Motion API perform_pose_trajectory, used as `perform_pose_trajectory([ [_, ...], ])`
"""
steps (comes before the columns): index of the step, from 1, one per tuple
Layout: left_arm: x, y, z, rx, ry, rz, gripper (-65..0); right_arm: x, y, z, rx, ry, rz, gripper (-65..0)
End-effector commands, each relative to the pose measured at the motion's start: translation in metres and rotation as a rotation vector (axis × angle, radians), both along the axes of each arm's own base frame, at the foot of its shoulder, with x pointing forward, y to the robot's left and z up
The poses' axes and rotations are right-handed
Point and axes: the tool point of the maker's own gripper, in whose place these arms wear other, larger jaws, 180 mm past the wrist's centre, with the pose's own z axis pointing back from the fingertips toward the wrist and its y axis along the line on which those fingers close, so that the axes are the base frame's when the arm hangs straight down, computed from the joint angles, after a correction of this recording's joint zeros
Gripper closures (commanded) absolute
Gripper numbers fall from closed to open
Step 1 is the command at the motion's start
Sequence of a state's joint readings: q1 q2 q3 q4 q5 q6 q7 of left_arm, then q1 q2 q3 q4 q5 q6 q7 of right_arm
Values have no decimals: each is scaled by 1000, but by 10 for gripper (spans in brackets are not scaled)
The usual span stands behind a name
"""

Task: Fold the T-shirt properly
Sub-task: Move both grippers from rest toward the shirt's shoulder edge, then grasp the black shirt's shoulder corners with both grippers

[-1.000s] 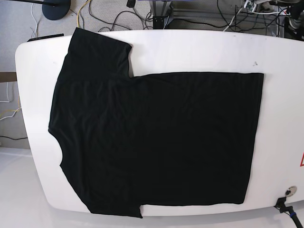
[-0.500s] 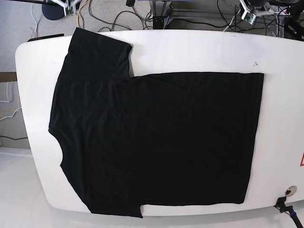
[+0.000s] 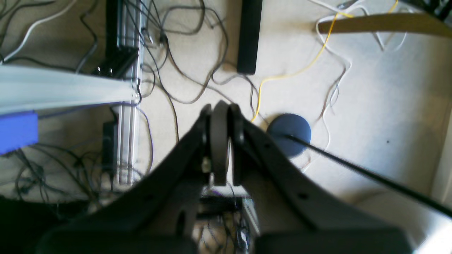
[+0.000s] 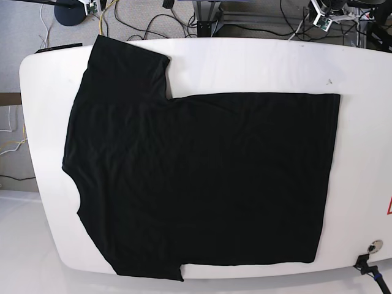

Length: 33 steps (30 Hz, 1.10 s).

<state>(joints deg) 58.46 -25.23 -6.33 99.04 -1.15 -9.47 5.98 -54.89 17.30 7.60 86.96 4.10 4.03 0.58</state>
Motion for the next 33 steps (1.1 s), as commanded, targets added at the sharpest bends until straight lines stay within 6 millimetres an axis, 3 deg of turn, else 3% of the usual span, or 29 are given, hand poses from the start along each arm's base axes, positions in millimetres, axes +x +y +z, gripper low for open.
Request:
perform_pose_trajectory([
  [1, -1, -3, 5, -11, -12, -10, -219, 5, -7, 16, -16, -38, 2, -35],
  [3, -3, -2, 6, -11, -10, -10, -262, 13, -4, 32, -20, -84, -19, -94],
  [7, 3, -1, 19, -6, -40, -11, -265, 33, -13, 69, -61, -181, -52, -182],
  [12, 25, 1, 50, -87, -116, 29, -268, 57, -11, 99, -71, -268, -45, -190],
  [15, 47, 9, 67, -150, -193, 83, -268, 66, -7, 105, -22, -303, -95, -190],
  [20, 88, 21, 95, -226, -346, 136, -267, 100, -6, 115, 157, -397, -202, -190],
  [25, 124, 29, 110, -290, -390, 173, -265, 139, -12, 125, 322, -437, -275, -189],
  [29, 144, 35, 117, -332, -418, 221, -267, 161, -20, 132, 408, -437, -316, -189],
  [33, 153, 39, 119, -333, -390, 216, -265, 164, -32, 127, 484, -381, -391, -189],
])
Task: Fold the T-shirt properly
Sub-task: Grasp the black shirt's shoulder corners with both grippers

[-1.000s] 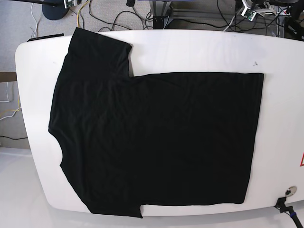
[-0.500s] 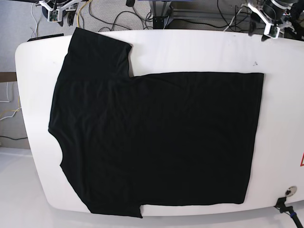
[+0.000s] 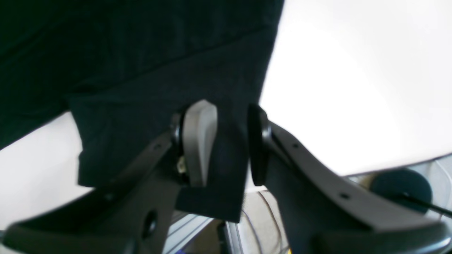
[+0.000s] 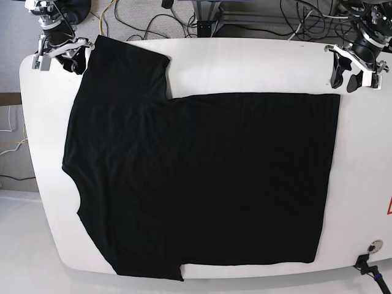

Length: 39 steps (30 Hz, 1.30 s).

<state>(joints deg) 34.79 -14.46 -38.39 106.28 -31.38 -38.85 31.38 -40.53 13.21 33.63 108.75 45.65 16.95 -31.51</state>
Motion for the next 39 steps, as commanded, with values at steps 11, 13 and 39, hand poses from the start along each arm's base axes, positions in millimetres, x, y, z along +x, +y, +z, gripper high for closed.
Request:
perform_pose_trajectory([
  [11, 10, 8, 15, 9, -44, 15, -265, -31, -11, -47, 241, 122, -78, -189],
  [13, 10, 8, 15, 10, -43, 15, -265, -34, -6, -51, 256, 127, -83, -189],
  [39, 10, 9, 15, 12, -41, 15, -265, -52, 41, -70, 346, 204, -13, -182],
])
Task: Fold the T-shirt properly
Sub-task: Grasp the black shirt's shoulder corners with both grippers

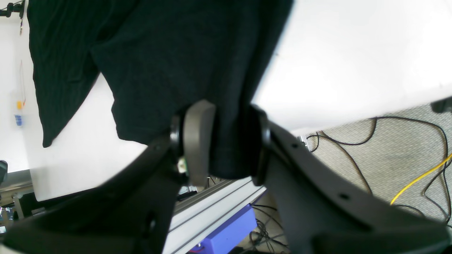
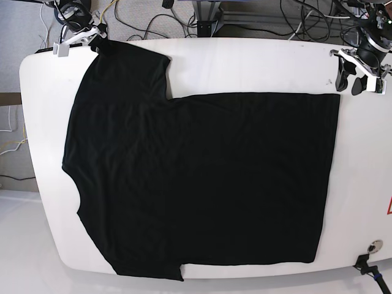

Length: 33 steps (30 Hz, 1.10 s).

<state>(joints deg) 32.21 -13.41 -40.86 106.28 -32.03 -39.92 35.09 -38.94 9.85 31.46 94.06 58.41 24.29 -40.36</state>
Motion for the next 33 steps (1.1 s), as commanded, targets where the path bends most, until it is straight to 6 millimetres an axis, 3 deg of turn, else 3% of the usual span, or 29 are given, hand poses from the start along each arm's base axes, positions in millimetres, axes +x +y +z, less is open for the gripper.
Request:
perform_pose_trajectory([
  [1, 5, 1, 12, 4, -42, -10, -265, -10, -3, -5, -24, 51, 21, -163],
  [5, 5, 2, 11, 6, -41, -7, -268, -9, -3, -5, -25, 51, 24, 0],
  [11, 3, 6, 4, -8, -24, 11, -268, -8, 0, -3, -24, 33, 51, 0],
  [13, 9, 17, -6, -36, -17, 56, -268, -8, 1, -3, -24, 28, 57, 0],
  [17, 2, 52, -43, -87, 121, 184, -269, -8, 1, -3, -24, 28, 57, 0],
  [20, 6, 62, -54, -111, 159, 206, -269, -7, 1, -2, -24, 26, 57, 0],
  [28, 19, 33, -85, -186, 229, 133, -269, -3, 12, -4, -5, 21, 82, 0],
  [33, 38, 19, -82, -200, 206, 90, -267, -2, 13, -4, -3, 20, 81, 0],
])
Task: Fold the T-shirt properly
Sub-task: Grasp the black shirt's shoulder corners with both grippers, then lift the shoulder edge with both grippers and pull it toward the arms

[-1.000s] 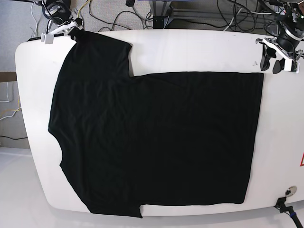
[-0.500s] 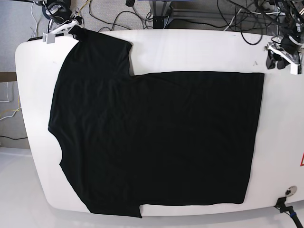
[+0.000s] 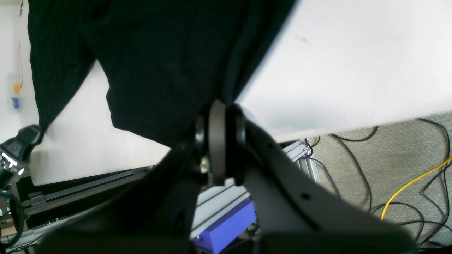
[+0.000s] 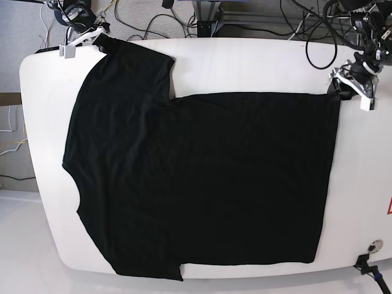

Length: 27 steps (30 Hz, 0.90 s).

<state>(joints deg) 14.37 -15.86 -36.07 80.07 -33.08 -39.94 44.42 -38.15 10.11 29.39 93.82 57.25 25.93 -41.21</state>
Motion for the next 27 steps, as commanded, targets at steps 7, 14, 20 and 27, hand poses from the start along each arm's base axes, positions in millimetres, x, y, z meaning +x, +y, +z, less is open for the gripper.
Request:
perform_pose_trajectory([
  [7, 19, -2, -2, -36, -14, 16, -265, -5, -2, -1, -14, 21, 12, 0],
  [14, 18, -2, -6, -50, -8, 28, -116, -5, -2, -1, -14, 21, 12, 0],
  [20, 24, -1, -1, -53, -54, 41, 0, -5, -2, -1, -15, 19, 12, 0],
  [27, -3, 1, -14, -44, 10, 38, 0, -12, -9, 2, -23, 18, -4, 0],
])
